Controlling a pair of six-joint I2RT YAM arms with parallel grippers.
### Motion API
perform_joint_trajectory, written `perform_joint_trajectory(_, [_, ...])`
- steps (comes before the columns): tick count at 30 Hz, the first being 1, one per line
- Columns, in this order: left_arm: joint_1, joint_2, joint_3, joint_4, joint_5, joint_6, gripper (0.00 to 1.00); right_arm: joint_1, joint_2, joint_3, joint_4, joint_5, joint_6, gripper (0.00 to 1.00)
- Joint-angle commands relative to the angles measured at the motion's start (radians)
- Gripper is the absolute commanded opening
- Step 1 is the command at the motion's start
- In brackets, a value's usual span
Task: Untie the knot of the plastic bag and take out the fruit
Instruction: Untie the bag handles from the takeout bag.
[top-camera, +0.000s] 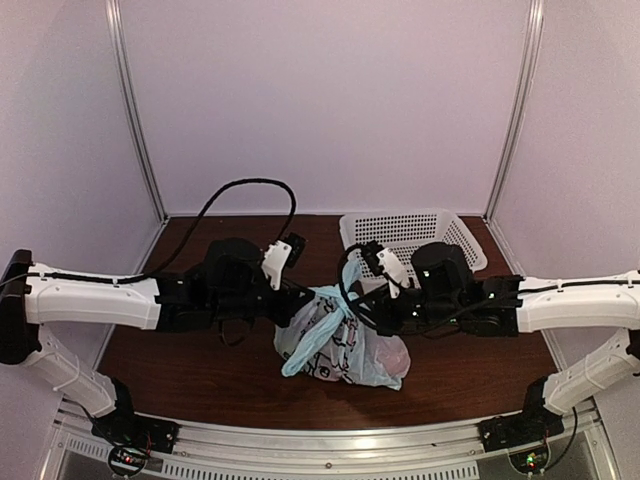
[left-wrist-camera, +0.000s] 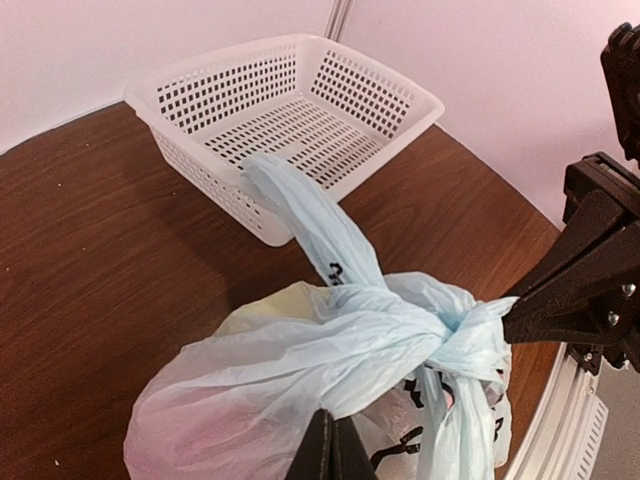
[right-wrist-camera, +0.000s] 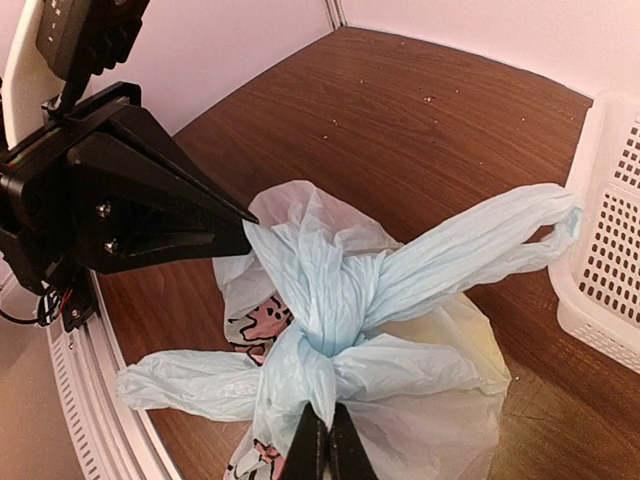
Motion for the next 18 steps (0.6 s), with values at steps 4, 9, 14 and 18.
perform_joint_trajectory(4, [0.042, -0.076, -0.047, 0.041, -0.035, -0.030, 0.00, 0.006, -0.074, -0.062, 0.004, 0.072, 0.028, 0.00])
perform_joint_trajectory(9, [0.049, -0.099, -0.080, 0.049, -0.030, -0.039, 0.00, 0.006, -0.075, -0.102, 0.020, 0.067, 0.054, 0.00])
perform_joint_trajectory(14, [0.051, -0.109, -0.095, 0.045, -0.038, -0.053, 0.00, 0.006, -0.072, -0.128, 0.051, 0.071, 0.069, 0.00])
perform_joint_trajectory(18, [0.055, -0.113, -0.104, 0.052, -0.033, -0.064, 0.00, 0.006, -0.080, -0.133, 0.051, 0.077, 0.069, 0.00])
